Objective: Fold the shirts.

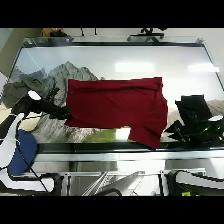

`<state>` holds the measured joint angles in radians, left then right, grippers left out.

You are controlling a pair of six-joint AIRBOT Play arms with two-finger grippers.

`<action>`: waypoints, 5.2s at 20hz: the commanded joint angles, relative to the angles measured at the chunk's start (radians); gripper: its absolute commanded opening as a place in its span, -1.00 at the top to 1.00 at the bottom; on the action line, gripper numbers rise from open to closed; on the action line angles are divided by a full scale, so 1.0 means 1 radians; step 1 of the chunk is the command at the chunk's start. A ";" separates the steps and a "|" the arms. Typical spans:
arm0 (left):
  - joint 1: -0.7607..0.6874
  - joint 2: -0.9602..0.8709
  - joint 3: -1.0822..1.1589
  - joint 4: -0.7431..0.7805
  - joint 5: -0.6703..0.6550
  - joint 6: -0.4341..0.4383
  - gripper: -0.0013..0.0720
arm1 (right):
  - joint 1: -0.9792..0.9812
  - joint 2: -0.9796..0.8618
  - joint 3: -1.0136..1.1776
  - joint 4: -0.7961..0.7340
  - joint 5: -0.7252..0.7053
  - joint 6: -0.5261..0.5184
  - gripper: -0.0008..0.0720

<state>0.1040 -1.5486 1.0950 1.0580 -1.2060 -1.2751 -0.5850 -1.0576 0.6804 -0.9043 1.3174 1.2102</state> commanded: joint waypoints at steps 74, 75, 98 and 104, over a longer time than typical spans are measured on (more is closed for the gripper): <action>-0.245 -0.310 0.893 -0.143 -0.154 -0.113 0.93 | 0.293 -0.485 0.758 0.246 -0.036 -0.319 0.93; -0.290 -0.334 0.893 -0.143 -0.149 -0.113 0.93 | 0.292 -0.462 0.789 0.247 -0.017 -0.306 0.93; -0.428 -0.356 0.953 -0.755 -0.090 -0.031 0.93 | 0.433 -0.358 1.325 0.411 0.305 -0.016 0.93; -0.155 -0.029 0.914 -0.873 -0.295 0.027 0.93 | 0.808 -0.507 1.300 0.407 -0.084 -0.010 0.78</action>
<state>-0.1661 -1.7134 2.0190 0.2462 -1.3689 -1.2846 0.0559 -1.4857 1.9869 -0.4931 1.4410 1.1976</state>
